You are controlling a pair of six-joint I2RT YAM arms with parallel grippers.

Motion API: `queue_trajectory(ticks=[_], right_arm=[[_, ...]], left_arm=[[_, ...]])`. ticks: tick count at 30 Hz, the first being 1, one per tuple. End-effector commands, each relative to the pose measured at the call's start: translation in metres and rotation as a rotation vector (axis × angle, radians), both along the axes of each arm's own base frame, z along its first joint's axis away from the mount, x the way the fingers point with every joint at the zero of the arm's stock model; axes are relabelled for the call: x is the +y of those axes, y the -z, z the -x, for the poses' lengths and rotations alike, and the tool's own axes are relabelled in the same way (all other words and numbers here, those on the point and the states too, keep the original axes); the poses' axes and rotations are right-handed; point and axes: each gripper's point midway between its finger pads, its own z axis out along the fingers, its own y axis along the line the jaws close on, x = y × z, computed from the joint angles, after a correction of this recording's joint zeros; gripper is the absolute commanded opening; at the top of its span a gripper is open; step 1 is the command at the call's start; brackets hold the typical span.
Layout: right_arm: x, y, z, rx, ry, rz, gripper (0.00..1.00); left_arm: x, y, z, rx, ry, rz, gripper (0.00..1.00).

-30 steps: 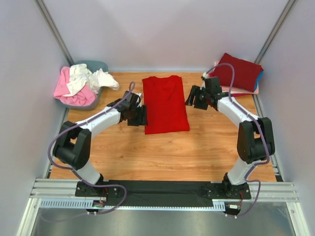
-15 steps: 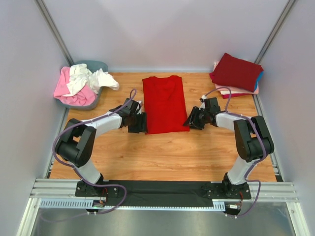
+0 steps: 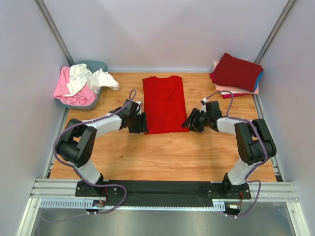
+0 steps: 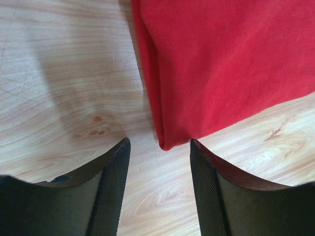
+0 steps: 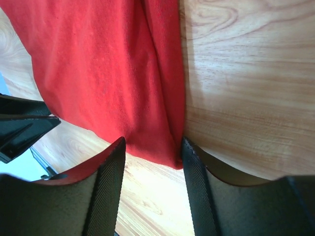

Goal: Fold and stack the t-shirts
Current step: Fold the tshirt

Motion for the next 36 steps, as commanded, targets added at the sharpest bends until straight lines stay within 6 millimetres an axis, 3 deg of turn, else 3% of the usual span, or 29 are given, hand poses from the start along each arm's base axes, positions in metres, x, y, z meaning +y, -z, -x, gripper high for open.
queue_trajectory(ticks=[1, 13, 21, 26, 31, 36], right_arm=[[-0.012, 0.024, 0.021, 0.075, 0.018, 0.070, 0.49], [-0.011, 0.030, 0.025, 0.087, 0.009, 0.062, 0.31], [-0.011, 0.032, 0.027, 0.094, 0.008, 0.061, 0.25], [-0.011, 0.035, 0.027, 0.098, 0.007, 0.063, 0.24], [-0.012, 0.037, 0.028, 0.105, 0.012, 0.067, 0.30], [-0.012, 0.036, 0.028, 0.103, 0.009, 0.065, 0.32]], left_arm=[[-0.001, 0.006, -0.004, -0.016, -0.010, 0.000, 0.59], [0.004, 0.027, 0.004, 0.030, -0.020, -0.021, 0.47], [0.009, 0.041, 0.027, 0.071, -0.026, -0.002, 0.45], [0.018, 0.047, 0.034, 0.082, -0.035, -0.034, 0.46], [0.023, 0.044, 0.036, 0.078, -0.042, -0.060, 0.46], [0.028, 0.046, 0.040, 0.084, -0.046, -0.078, 0.39]])
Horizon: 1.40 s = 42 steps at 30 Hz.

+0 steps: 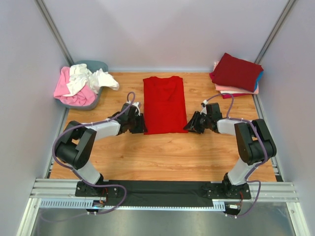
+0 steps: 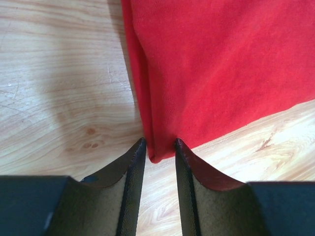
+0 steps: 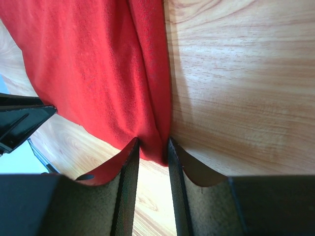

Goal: Fold and stack the t-shirts
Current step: Fold the tshirt

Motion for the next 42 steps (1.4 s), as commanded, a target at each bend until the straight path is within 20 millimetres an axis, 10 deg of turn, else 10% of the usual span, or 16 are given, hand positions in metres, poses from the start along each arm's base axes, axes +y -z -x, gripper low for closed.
queue_trajectory(ticks=[1, 7, 17, 21, 42], right_arm=[[-0.011, 0.029, 0.019, 0.082, 0.009, 0.073, 0.32], [-0.009, 0.028, 0.021, 0.084, 0.000, 0.065, 0.31], [-0.004, 0.030, 0.023, 0.095, -0.016, 0.051, 0.00], [-0.003, 0.024, 0.023, 0.084, -0.015, 0.043, 0.01], [0.003, -0.074, 0.126, -0.062, -0.081, 0.034, 0.00]], left_arm=[[0.034, 0.043, 0.048, 0.181, -0.010, -0.156, 0.39], [0.034, 0.051, 0.049, 0.194, -0.011, -0.165, 0.38], [0.025, 0.053, 0.048, 0.196, 0.015, -0.155, 0.00], [0.019, 0.050, 0.050, 0.196, 0.034, -0.146, 0.00], [0.026, -0.057, 0.138, 0.147, 0.051, -0.204, 0.00]])
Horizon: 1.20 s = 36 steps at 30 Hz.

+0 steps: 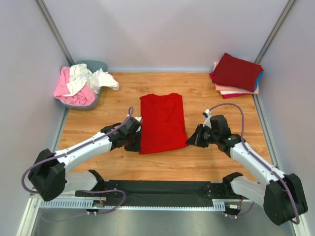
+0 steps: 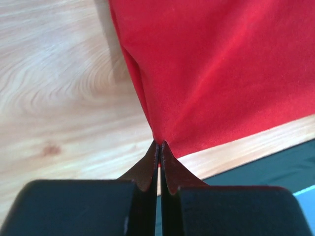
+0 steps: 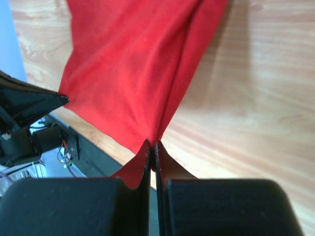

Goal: Fold and stack the t-shirts
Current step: Fold the tshirt

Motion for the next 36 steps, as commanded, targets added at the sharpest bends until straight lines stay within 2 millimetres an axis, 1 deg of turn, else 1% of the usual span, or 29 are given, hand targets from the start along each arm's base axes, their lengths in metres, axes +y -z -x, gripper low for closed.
queue_trajectory(ticks=[1, 2, 3, 4, 5, 6, 7, 8, 11, 12, 15, 16, 18, 19, 20, 22, 24, 25, 26, 27, 28, 29, 30, 31, 32, 33, 34, 35, 36], right_arm=[[-0.005, -0.010, 0.015, 0.015, 0.034, 0.026, 0.00], [-0.006, -0.018, 0.014, -0.009, 0.041, 0.020, 0.00], [-0.009, -0.019, 0.013, -0.010, 0.055, 0.037, 0.01], [-0.010, -0.024, 0.011, -0.022, 0.059, 0.039, 0.00], [-0.009, -0.034, 0.006, -0.046, 0.063, 0.039, 0.00], [-0.011, -0.036, 0.004, -0.052, 0.070, 0.055, 0.00], [-0.012, -0.039, 0.000, -0.064, 0.073, 0.064, 0.01], [-0.012, -0.044, -0.004, -0.071, 0.078, 0.074, 0.00], [-0.014, -0.046, -0.015, -0.077, 0.095, 0.104, 0.00], [-0.013, -0.052, -0.019, -0.088, 0.098, 0.103, 0.00], [-0.012, -0.053, -0.028, -0.091, 0.101, 0.116, 0.00], [-0.011, -0.057, -0.032, -0.105, 0.103, 0.118, 0.00], [-0.011, -0.056, -0.039, -0.104, 0.108, 0.128, 0.01], [-0.009, -0.062, -0.044, -0.115, 0.112, 0.127, 0.00], [-0.009, -0.059, -0.048, -0.110, 0.114, 0.134, 0.00], [-0.010, -0.061, -0.058, -0.116, 0.126, 0.142, 0.00], [-0.008, -0.069, -0.075, -0.125, 0.150, 0.140, 0.00], [-0.007, -0.063, -0.083, -0.101, 0.154, 0.149, 0.01], [-0.005, -0.080, -0.098, -0.132, 0.168, 0.130, 0.01], [-0.005, -0.084, -0.112, -0.147, 0.191, 0.134, 0.00], [-0.005, -0.091, -0.126, -0.157, 0.206, 0.133, 0.00], [-0.005, -0.099, -0.158, -0.165, 0.237, 0.134, 0.01], [-0.006, -0.106, -0.181, -0.186, 0.267, 0.139, 0.01], [-0.005, -0.076, -0.208, -0.130, 0.278, 0.183, 0.06], [-0.003, -0.117, -0.246, -0.209, 0.288, 0.150, 0.31], [-0.008, -0.116, -0.268, -0.197, 0.311, 0.191, 0.65], [-0.013, -0.067, -0.290, -0.100, 0.299, 0.269, 1.00], [-0.008, -0.071, -0.307, -0.116, 0.281, 0.258, 1.00], [0.002, -0.090, -0.323, -0.155, 0.254, 0.203, 1.00]], left_arm=[[0.016, -0.023, 0.008, -0.011, -0.058, -0.033, 0.00], [0.021, -0.027, 0.010, -0.010, -0.067, -0.049, 0.00], [0.021, -0.041, 0.002, -0.052, -0.086, -0.037, 0.00], [0.022, -0.047, -0.001, -0.071, -0.095, -0.037, 0.00], [0.023, -0.052, -0.003, -0.085, -0.101, -0.040, 0.00], [0.022, -0.064, -0.010, -0.120, -0.111, -0.035, 0.00], [0.022, -0.068, -0.013, -0.132, -0.112, -0.039, 0.00], [0.019, -0.080, -0.019, -0.153, -0.114, -0.033, 0.00], [0.017, -0.088, -0.029, -0.165, -0.110, -0.059, 0.00], [0.013, -0.095, -0.035, -0.180, -0.112, -0.060, 0.00], [0.007, -0.102, -0.046, -0.198, -0.110, -0.069, 0.00], [0.007, -0.103, -0.050, -0.205, -0.115, -0.079, 0.00], [0.004, -0.105, -0.058, -0.211, -0.115, -0.096, 0.00], [0.004, -0.105, -0.061, -0.212, -0.118, -0.099, 0.00], [0.001, -0.109, -0.066, -0.220, -0.117, -0.093, 0.00], [0.000, -0.107, -0.074, -0.207, -0.117, -0.104, 0.00], [-0.001, -0.108, -0.086, -0.202, -0.123, -0.110, 0.00], [0.004, -0.109, -0.095, -0.201, -0.140, -0.114, 0.00], [0.003, -0.117, -0.106, -0.213, -0.145, -0.099, 0.00], [0.002, -0.110, -0.117, -0.192, -0.145, -0.108, 0.00], [0.006, -0.111, -0.131, -0.196, -0.153, -0.118, 0.00], [0.011, -0.107, -0.159, -0.183, -0.188, -0.121, 0.02], [0.016, -0.106, -0.178, -0.189, -0.207, -0.128, 0.06], [0.020, -0.103, -0.200, -0.205, -0.208, -0.145, 0.15], [0.025, -0.122, -0.238, -0.267, -0.239, -0.118, 0.31], [0.013, -0.082, -0.260, -0.179, -0.185, -0.112, 0.66], [0.017, -0.070, -0.268, -0.117, -0.175, -0.146, 0.85], [0.013, -0.099, -0.300, -0.181, -0.214, -0.121, 0.90], [0.016, -0.054, -0.310, -0.068, -0.218, -0.139, 0.96]])
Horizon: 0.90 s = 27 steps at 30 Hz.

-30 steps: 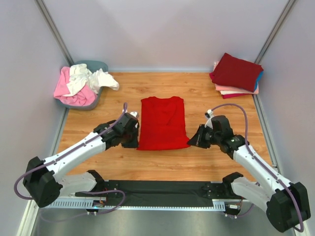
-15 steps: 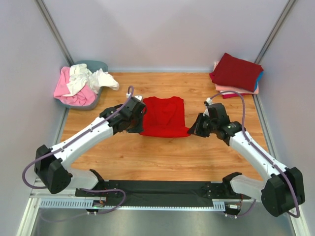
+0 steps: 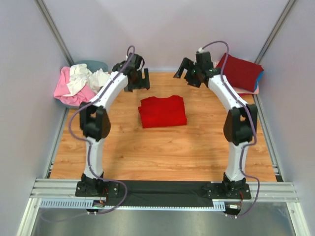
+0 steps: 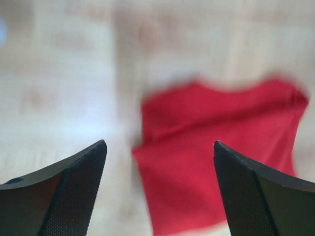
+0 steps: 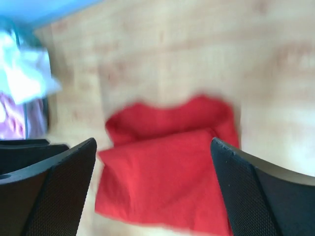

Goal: Fold and stack the t-shirts
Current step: Fold the tshirt

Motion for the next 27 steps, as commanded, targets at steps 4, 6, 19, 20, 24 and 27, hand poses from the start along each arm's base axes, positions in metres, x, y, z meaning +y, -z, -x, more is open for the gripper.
queue_trajectory(ticks=[4, 6, 19, 20, 24, 27], right_arm=[[-0.008, 0.038, -0.016, 0.074, -0.005, 0.044, 1.00], [-0.006, 0.032, -0.013, -0.003, -0.008, 0.007, 1.00], [0.008, 0.055, 0.017, -0.030, -0.146, -0.011, 0.81], [0.009, 0.051, 0.012, -0.035, -0.149, -0.008, 0.78], [0.014, 0.079, -0.001, 0.012, -0.177, 0.012, 0.59], [0.020, 0.091, -0.010, 0.026, -0.203, 0.011, 0.50]], left_arm=[[-0.014, 0.022, -0.048, 0.026, 0.073, 0.091, 1.00], [-0.011, 0.014, -0.030, -0.007, 0.085, 0.119, 1.00], [0.017, 0.054, 0.013, 0.024, 0.062, 0.021, 0.92], [0.016, 0.062, 0.014, 0.041, 0.063, 0.023, 0.91], [0.013, 0.076, 0.012, 0.047, 0.056, 0.037, 0.87], [0.011, 0.084, 0.014, 0.053, 0.056, 0.046, 0.84]])
